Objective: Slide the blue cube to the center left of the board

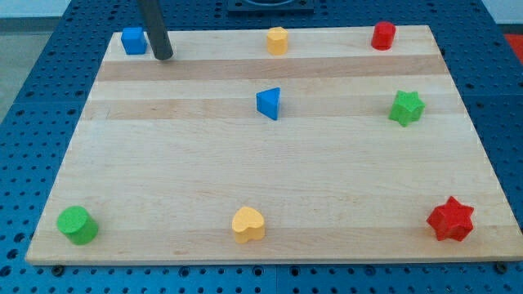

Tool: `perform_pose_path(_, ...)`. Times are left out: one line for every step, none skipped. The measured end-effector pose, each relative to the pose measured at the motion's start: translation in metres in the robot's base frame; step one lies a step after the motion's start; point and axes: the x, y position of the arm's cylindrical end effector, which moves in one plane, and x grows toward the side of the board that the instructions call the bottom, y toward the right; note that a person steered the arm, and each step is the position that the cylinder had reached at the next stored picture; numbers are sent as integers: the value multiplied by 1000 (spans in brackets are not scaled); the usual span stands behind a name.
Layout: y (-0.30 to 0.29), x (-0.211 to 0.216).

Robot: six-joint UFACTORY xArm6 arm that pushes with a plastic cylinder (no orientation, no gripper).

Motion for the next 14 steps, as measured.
perform_pose_path(0,-18)
perform_pose_path(-7,-29)
perform_pose_path(-7,-30)
perform_pose_path(-7,-35)
perform_pose_path(-7,-39)
perform_pose_path(-10,-49)
perform_pose_path(-28,-57)
perform_pose_path(-58,-56)
perform_pose_path(-85,-56)
perform_pose_path(-90,-55)
perform_pose_path(-109,-35)
perform_pose_path(-113,-32)
perform_pose_path(-113,-21)
perform_pose_path(-113,-21)
